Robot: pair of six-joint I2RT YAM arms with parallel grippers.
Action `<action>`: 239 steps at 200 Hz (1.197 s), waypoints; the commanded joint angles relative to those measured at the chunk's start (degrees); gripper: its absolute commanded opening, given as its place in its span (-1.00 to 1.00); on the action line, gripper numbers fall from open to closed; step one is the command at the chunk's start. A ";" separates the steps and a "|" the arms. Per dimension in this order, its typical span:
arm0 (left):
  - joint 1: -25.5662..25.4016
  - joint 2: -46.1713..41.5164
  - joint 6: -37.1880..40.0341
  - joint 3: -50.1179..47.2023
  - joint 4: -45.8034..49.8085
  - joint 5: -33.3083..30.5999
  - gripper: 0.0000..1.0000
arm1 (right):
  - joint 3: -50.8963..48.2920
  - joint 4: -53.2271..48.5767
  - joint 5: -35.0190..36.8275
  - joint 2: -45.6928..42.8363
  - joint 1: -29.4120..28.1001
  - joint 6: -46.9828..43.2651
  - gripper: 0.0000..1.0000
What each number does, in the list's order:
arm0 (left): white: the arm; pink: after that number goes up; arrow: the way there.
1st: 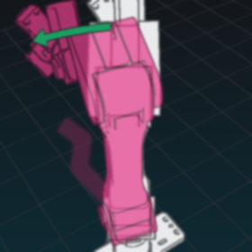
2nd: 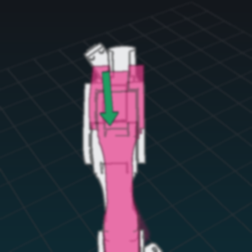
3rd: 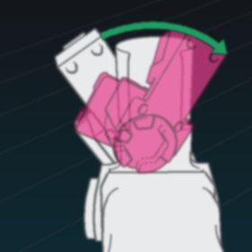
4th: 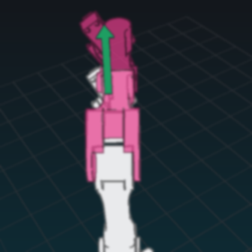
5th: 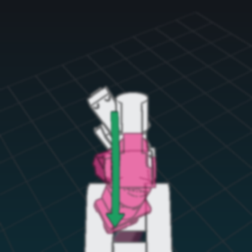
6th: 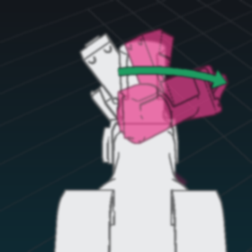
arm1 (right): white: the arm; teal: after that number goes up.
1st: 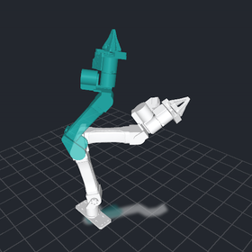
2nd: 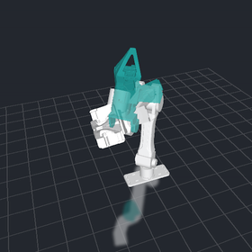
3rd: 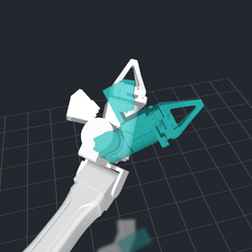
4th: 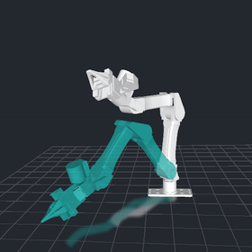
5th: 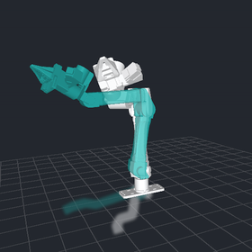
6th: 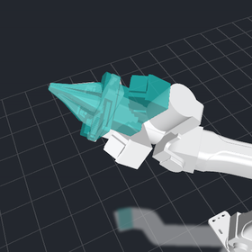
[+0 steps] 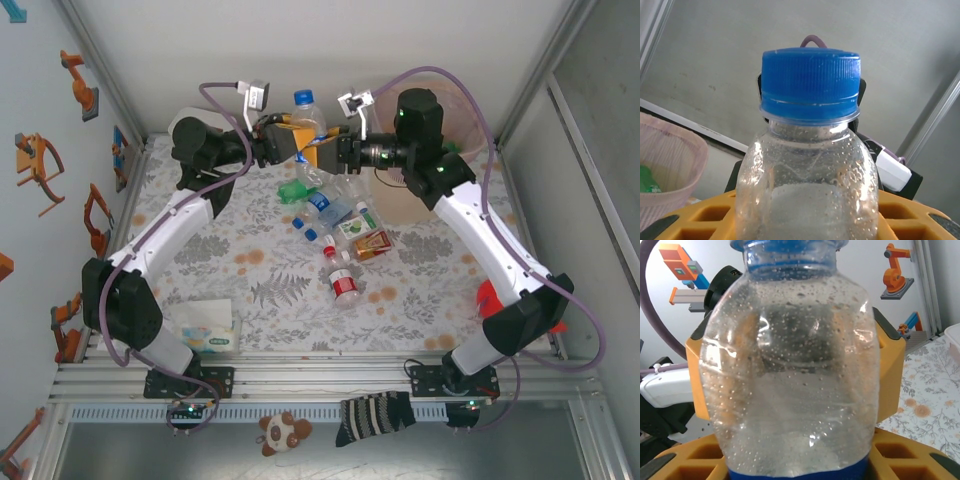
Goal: Put the plastic bottles in the bin
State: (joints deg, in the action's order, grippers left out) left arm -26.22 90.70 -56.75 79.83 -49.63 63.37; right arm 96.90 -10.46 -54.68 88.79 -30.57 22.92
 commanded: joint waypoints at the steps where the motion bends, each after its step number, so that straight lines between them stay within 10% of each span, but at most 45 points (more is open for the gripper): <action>1: -0.08 -2.71 3.31 1.37 2.01 -0.29 0.01 | 0.41 1.04 -0.44 -2.66 -0.37 -0.24 -0.17; 59: 0.10 -6.56 11.10 0.32 9.93 -2.58 0.52 | 1.07 -0.57 4.25 -4.12 -0.37 -1.43 -0.27; 153: 1.08 -17.61 42.33 0.03 49.32 -22.96 0.67 | 10.14 -19.25 29.81 -2.92 5.45 -9.48 -0.31; 239: 2.04 -22.12 50.06 -2.35 61.93 -36.81 0.75 | 22.35 -35.09 46.02 7.69 19.84 -9.10 -0.31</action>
State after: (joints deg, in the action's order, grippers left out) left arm -24.86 69.93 -9.89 78.96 8.38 31.44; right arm 114.85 -38.72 -14.09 92.90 -12.95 15.14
